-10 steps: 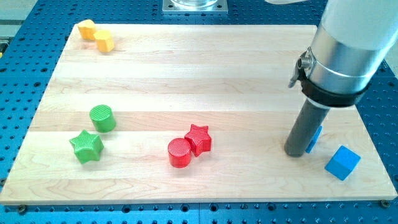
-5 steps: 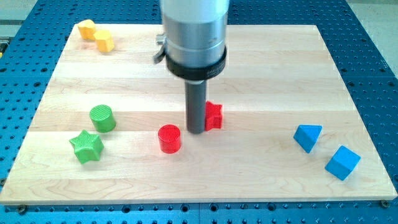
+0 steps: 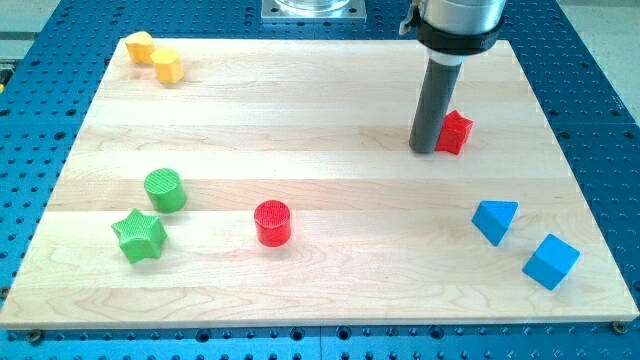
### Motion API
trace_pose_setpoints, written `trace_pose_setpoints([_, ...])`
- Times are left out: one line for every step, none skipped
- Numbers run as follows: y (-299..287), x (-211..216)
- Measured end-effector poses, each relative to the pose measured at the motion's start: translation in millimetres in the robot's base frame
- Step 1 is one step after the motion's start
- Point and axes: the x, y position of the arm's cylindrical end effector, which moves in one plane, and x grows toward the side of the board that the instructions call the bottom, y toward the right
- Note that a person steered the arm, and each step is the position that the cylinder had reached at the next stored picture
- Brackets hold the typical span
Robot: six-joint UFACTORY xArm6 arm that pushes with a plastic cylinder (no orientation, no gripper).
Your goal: Separate the red star from the red circle
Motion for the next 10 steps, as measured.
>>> trace_pose_setpoints([23.7, 7.8])
trace_pose_setpoints([47.5, -48.9])
trace_pose_setpoints([69.4, -63.2])
trace_pose_setpoints([81.2, -44.8])
trace_pose_setpoints([90.3, -93.0])
trace_pose_setpoints([90.3, -154.6])
trace_pose_setpoints([86.8, -147.1])
trace_pose_setpoints([16.1, -122.3])
trace_pose_setpoints([-9.3, -161.5])
trace_pose_setpoints([20.3, -172.8])
